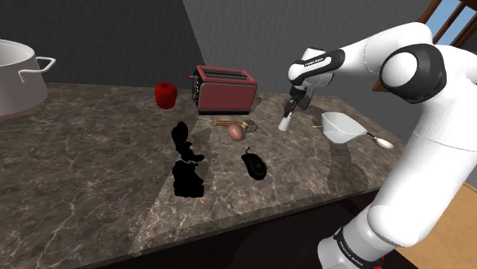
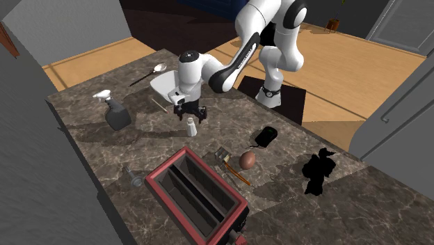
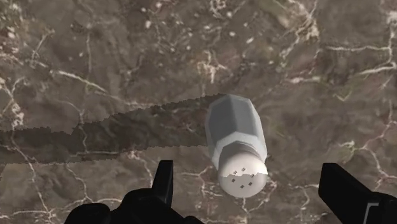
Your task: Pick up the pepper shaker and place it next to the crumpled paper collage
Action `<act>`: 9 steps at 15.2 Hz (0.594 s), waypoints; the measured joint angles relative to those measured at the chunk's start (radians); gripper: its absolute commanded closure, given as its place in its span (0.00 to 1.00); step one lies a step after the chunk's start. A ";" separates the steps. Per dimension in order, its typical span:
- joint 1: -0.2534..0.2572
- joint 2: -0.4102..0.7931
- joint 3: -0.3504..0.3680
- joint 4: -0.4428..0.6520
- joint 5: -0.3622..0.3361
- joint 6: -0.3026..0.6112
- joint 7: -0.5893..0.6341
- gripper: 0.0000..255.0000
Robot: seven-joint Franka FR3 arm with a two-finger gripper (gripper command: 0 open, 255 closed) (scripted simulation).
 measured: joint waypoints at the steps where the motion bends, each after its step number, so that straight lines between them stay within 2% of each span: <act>1: -0.003 0.009 0.001 -0.002 0.004 0.011 -0.004 0.00; 9: -0.008 0.037 0.005 -0.017 0.017 0.053 -0.012 0.00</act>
